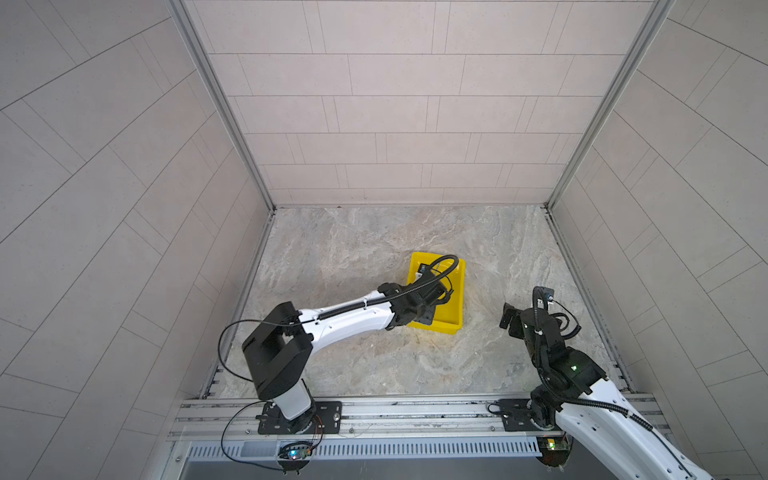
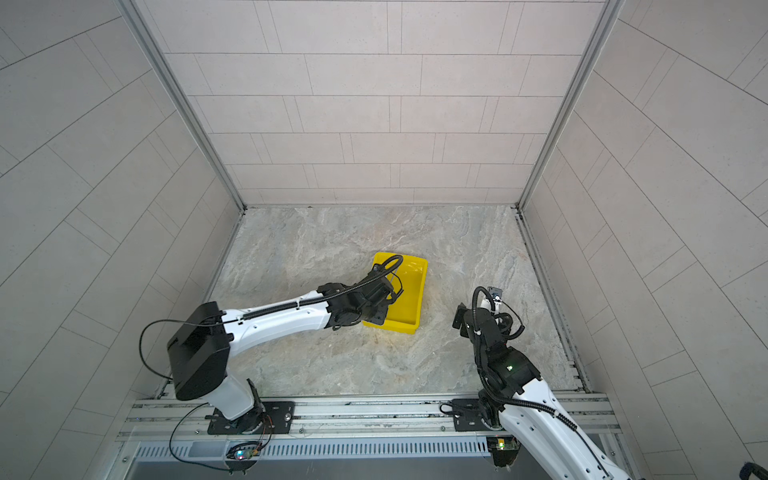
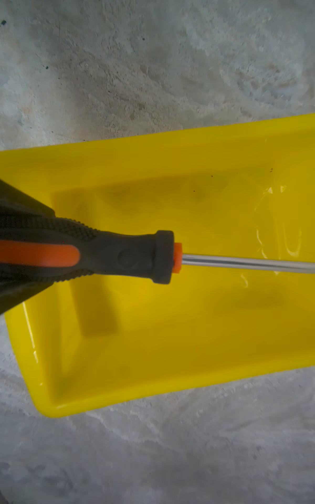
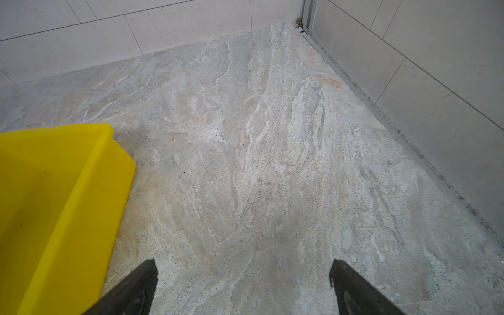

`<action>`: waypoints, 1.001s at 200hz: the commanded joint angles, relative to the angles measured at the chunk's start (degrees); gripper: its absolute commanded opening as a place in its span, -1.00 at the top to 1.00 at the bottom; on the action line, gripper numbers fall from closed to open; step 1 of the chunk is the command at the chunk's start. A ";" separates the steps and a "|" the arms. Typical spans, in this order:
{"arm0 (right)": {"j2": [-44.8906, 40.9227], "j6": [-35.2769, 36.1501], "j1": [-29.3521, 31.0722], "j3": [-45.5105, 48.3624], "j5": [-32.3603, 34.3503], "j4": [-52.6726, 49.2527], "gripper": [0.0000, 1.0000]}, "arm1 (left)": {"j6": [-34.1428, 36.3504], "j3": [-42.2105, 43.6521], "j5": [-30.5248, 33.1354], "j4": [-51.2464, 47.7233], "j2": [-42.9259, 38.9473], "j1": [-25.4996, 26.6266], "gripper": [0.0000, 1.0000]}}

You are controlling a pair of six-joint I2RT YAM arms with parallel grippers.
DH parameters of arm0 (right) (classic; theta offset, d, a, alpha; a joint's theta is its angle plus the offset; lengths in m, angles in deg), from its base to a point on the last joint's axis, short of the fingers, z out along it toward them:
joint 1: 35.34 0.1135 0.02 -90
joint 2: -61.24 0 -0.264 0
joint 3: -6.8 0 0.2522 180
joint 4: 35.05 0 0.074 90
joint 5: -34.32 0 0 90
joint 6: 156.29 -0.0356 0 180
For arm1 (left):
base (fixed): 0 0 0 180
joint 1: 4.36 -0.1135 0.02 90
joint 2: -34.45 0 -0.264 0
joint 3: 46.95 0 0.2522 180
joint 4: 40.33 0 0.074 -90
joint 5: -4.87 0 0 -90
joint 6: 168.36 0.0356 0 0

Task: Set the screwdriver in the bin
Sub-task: 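Carry the screwdriver with the left gripper over the yellow bin, then lower the screwdriver into the bin and open the left gripper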

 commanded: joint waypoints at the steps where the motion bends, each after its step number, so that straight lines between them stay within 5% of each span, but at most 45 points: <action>1: 0.48 -0.70 0.20 0.35 0.80 -0.36 -0.99 | 1.46 -2.53 1.79 -0.43 1.30 0.46 0.65; 200: 2.54 -0.42 0.20 -0.03 0.51 0.83 -0.99 | -2.00 -5.00 7.10 -3.96 6.82 3.40 0.61</action>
